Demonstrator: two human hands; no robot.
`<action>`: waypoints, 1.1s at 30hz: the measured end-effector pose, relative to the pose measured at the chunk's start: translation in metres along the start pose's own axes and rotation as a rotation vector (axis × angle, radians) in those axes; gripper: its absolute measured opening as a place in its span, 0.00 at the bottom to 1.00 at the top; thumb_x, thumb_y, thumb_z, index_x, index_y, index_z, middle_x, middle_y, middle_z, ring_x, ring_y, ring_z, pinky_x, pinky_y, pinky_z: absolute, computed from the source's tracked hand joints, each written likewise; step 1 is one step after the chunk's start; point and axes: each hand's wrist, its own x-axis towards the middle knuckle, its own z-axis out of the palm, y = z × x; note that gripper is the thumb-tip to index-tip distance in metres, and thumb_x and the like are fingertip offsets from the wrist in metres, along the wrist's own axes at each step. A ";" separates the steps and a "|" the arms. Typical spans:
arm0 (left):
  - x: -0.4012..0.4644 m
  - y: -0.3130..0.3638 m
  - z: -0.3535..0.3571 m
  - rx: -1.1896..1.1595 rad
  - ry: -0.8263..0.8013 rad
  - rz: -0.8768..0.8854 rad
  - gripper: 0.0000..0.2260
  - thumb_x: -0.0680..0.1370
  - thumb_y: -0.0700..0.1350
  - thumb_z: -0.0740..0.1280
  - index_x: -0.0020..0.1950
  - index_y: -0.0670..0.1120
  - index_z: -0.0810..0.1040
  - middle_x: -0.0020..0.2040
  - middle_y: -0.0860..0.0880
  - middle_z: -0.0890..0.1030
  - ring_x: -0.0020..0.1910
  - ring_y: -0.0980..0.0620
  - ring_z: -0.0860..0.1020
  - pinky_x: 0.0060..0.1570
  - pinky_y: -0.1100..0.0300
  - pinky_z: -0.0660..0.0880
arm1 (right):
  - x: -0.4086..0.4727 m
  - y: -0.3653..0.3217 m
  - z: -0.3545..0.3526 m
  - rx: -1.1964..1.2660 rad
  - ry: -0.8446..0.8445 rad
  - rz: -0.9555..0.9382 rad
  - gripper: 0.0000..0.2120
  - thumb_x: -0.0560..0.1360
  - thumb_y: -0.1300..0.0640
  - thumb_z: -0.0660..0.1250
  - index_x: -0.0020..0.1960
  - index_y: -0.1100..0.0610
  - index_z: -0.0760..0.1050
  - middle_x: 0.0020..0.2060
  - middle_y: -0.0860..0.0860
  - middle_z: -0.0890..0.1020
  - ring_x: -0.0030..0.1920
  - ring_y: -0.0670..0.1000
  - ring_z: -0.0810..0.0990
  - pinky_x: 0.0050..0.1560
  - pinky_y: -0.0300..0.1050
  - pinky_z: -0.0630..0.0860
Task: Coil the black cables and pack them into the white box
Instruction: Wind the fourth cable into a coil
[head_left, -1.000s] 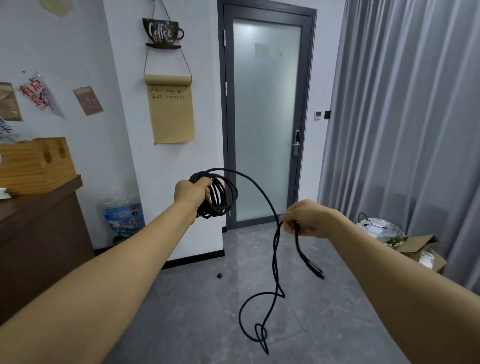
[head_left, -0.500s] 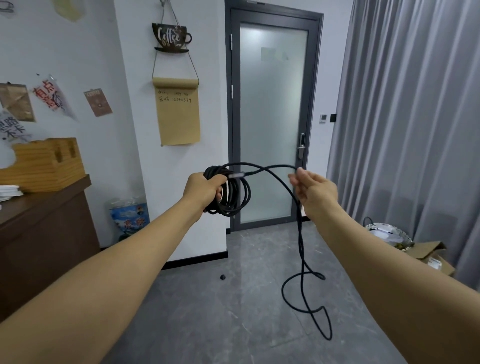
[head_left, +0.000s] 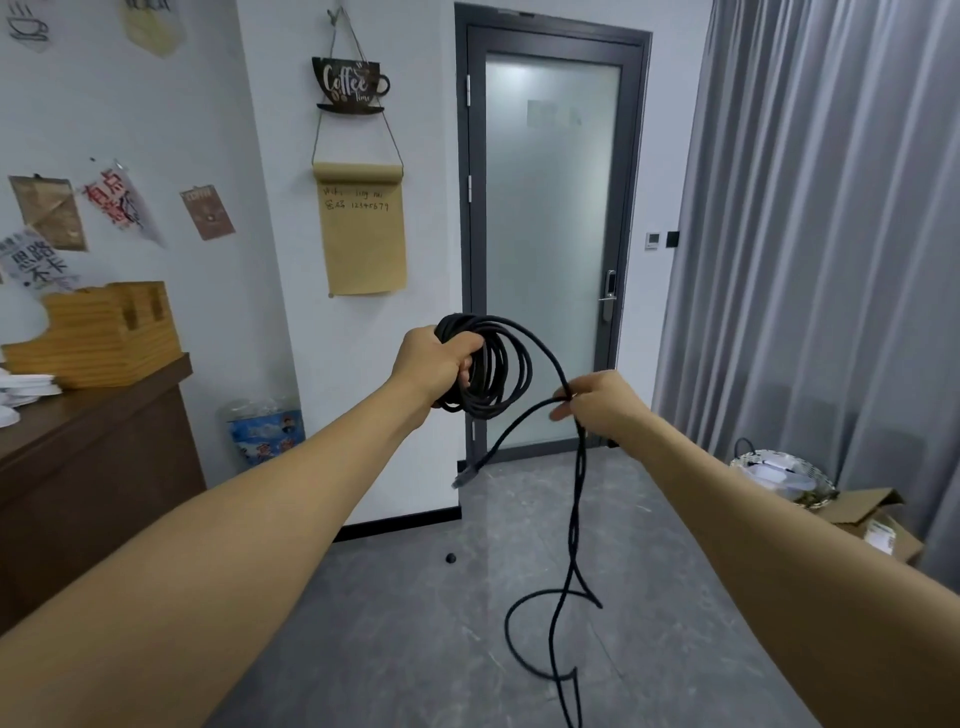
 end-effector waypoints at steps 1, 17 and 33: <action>0.001 0.001 0.002 -0.011 0.012 -0.022 0.12 0.74 0.39 0.65 0.31 0.45 0.68 0.21 0.54 0.69 0.21 0.56 0.68 0.31 0.61 0.69 | -0.004 0.000 0.001 -0.076 -0.070 -0.044 0.12 0.73 0.67 0.64 0.55 0.58 0.79 0.48 0.53 0.82 0.48 0.50 0.77 0.50 0.41 0.73; -0.003 -0.007 0.010 0.028 0.088 -0.179 0.12 0.75 0.41 0.65 0.32 0.46 0.68 0.28 0.51 0.71 0.26 0.54 0.70 0.23 0.67 0.65 | -0.010 0.021 0.010 -0.340 -0.013 -0.298 0.13 0.77 0.47 0.63 0.45 0.58 0.70 0.34 0.49 0.76 0.37 0.54 0.76 0.36 0.44 0.71; 0.006 -0.009 0.015 0.014 0.186 -0.173 0.10 0.74 0.42 0.65 0.33 0.44 0.70 0.30 0.49 0.73 0.28 0.51 0.72 0.32 0.62 0.70 | -0.002 0.014 -0.015 0.578 0.334 0.115 0.10 0.82 0.60 0.56 0.49 0.64 0.73 0.32 0.58 0.79 0.27 0.51 0.77 0.34 0.42 0.81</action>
